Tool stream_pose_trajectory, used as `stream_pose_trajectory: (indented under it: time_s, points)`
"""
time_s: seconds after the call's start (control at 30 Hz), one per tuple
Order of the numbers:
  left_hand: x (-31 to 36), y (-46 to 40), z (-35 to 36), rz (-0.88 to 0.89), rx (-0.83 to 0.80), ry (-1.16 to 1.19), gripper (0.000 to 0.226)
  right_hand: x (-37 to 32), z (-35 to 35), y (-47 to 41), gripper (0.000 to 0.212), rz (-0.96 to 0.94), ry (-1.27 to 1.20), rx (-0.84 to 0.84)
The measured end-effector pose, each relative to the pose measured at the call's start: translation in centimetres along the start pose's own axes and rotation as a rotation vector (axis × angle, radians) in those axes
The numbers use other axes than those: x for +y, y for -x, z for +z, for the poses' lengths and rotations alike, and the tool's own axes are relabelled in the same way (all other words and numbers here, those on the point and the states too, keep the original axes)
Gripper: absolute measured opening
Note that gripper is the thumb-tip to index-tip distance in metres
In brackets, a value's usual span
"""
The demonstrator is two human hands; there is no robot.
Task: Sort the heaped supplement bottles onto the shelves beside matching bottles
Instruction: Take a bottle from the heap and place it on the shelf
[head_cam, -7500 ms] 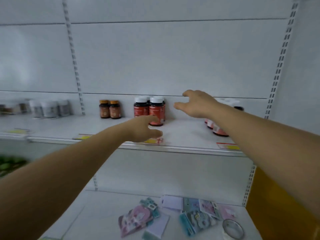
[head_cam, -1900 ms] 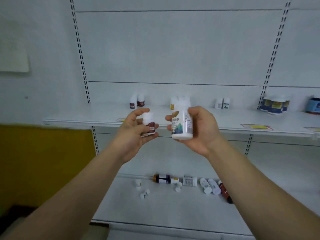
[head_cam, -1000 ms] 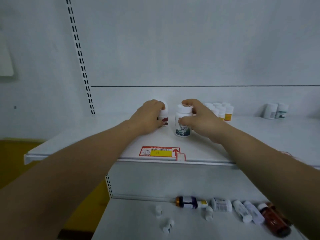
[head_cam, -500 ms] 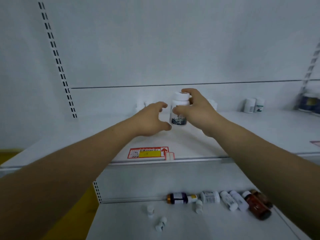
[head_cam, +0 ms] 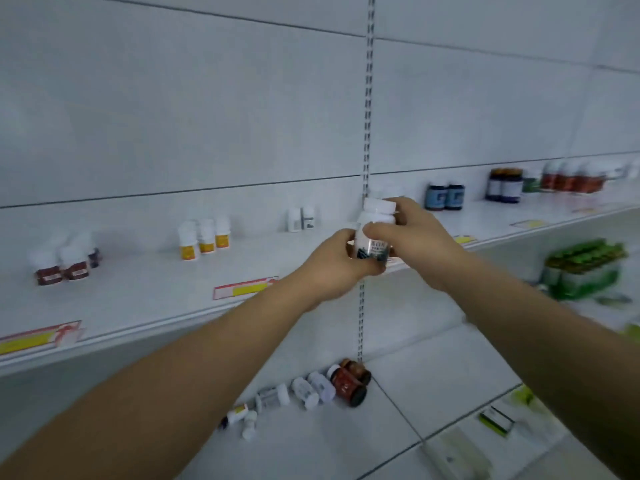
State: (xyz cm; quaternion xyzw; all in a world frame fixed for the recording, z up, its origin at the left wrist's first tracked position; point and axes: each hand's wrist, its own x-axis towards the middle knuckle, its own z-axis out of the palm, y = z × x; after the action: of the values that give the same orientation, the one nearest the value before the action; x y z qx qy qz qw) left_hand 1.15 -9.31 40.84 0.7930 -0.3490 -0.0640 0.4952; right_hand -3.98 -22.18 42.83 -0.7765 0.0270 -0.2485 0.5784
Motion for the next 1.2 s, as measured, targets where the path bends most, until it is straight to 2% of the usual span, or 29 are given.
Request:
stream_pose_trajectory:
  time_s: [0.07,0.23,0.43,0.6,0.9,1.0,1.13,1.2]
  points:
    - [2.8,-2.5,5.7,0.014,-0.039,0.028,0.025,1.5,-6.6,0.3,0.032,0.017,0.031,0.058]
    - [8.7,-9.2,19.5,0.078,-0.148,0.093,0.039,4.8,-22.1,0.3,0.041,0.067,0.153,0.137]
    - [13.4,-16.5,32.3,0.102,-0.28,0.219,0.036,8.9,-36.1,-1.7,0.039,0.14,0.189,0.242]
    - [15.0,-23.8,40.0,0.142,-0.355,0.227,0.039,13.6,-44.7,-4.9,0.042,0.167,0.167,0.321]
    - [19.4,-40.6,52.1,0.214,-0.452,0.295,0.045,19.7,-60.8,-14.6,0.039,0.154,0.28,0.485]
    - [21.7,-45.2,56.2,0.229,-0.485,0.309,0.036,21.1,-66.6,-17.3,0.04,0.177,0.305,0.526]
    - [23.8,-51.0,62.2,0.227,-0.482,0.25,0.055,24.0,-74.0,-20.9,0.04,0.19,0.311,0.518]
    - [24.5,-53.9,65.5,0.229,-0.459,0.227,0.057,25.7,-77.8,-22.7,0.04,0.186,0.304,0.494]
